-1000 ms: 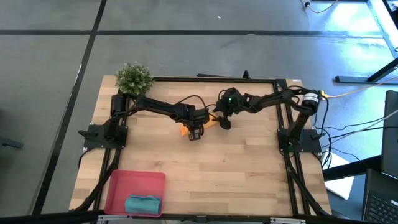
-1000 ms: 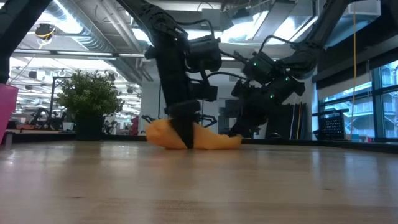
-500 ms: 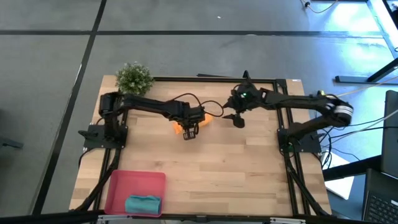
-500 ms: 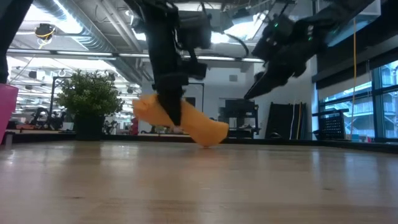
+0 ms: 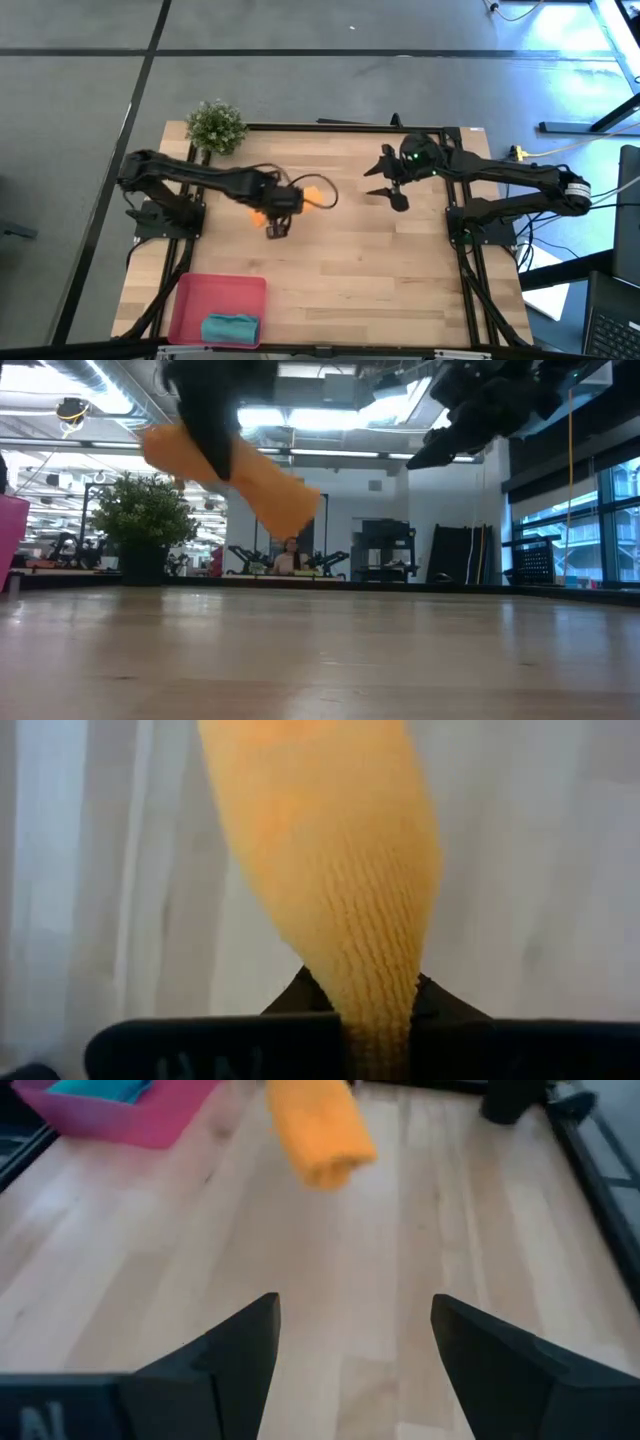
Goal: Roll microfiber towels into tight, uniform cylinder then place into a basket
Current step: Put the orange microfiber towel into the red bin
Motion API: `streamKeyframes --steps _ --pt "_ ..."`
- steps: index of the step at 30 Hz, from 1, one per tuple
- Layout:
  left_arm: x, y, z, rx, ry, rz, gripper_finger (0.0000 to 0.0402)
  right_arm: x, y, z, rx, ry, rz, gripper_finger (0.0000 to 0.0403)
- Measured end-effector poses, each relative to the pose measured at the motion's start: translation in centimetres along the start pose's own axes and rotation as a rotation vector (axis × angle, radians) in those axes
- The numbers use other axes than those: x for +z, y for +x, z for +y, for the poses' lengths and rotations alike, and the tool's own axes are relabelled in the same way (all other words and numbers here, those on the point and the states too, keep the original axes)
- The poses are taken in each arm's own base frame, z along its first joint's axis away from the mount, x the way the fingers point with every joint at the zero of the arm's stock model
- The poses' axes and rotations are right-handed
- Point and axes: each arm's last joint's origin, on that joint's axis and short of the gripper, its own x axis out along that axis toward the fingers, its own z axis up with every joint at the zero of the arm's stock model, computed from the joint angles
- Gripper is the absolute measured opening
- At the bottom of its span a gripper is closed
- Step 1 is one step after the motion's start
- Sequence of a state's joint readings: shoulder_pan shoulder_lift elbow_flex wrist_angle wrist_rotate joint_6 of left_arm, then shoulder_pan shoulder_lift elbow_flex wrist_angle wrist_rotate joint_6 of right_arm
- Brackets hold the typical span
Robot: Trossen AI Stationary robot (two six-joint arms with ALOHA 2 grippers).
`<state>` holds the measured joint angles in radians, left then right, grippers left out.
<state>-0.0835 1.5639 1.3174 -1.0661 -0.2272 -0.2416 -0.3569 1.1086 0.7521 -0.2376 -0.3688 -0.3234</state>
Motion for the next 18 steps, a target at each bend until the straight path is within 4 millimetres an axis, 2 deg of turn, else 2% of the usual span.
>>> streamKeyframes --steps 8,18 --pt "-4.0 -5.0 -4.9 -0.100 0.016 -0.055 0.0010 0.3 0.4 1.2 0.063 -0.031 -0.004 0.0261" --pt "-9.1 -7.7 -10.9 -0.174 -0.025 -0.046 0.0010 0.8 0.5 1.6 0.102 -0.050 -0.049 0.0261"
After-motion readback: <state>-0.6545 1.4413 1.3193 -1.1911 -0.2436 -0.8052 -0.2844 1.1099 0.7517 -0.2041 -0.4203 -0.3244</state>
